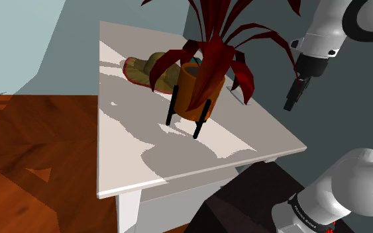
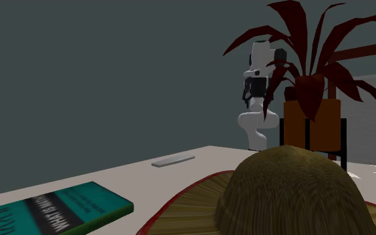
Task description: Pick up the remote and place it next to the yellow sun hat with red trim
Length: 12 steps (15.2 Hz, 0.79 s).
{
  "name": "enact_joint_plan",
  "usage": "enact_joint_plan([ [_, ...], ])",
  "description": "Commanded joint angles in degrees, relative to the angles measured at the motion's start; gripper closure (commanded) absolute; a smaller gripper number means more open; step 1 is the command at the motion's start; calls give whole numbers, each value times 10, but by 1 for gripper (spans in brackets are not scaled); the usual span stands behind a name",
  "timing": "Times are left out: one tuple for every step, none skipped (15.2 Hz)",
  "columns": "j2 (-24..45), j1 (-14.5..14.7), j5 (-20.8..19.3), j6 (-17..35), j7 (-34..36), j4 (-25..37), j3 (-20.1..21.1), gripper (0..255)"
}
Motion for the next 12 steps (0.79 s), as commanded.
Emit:
enact_joint_plan([
  [0,0,0,0,0,0,0,0],
  [15,-5,-4,18,-1,0,-5,0],
  [31,-10,-8,35,-2,0,-11,0],
  [47,-15,-12,53,-2,2,-16,0],
  [64,-19,-15,70,-3,4,-22,0],
  [81,-24,-19,86,-3,7,-27,0],
  [98,-28,-22,103,-4,10,-32,0],
  [116,-33,-25,118,-4,15,-38,0],
  [133,-37,-27,134,-5,20,-43,0],
  [152,-41,-29,149,-6,25,-49,0],
  [170,-45,-31,164,-6,32,-54,0],
  [189,-49,-33,178,-7,39,-59,0],
])
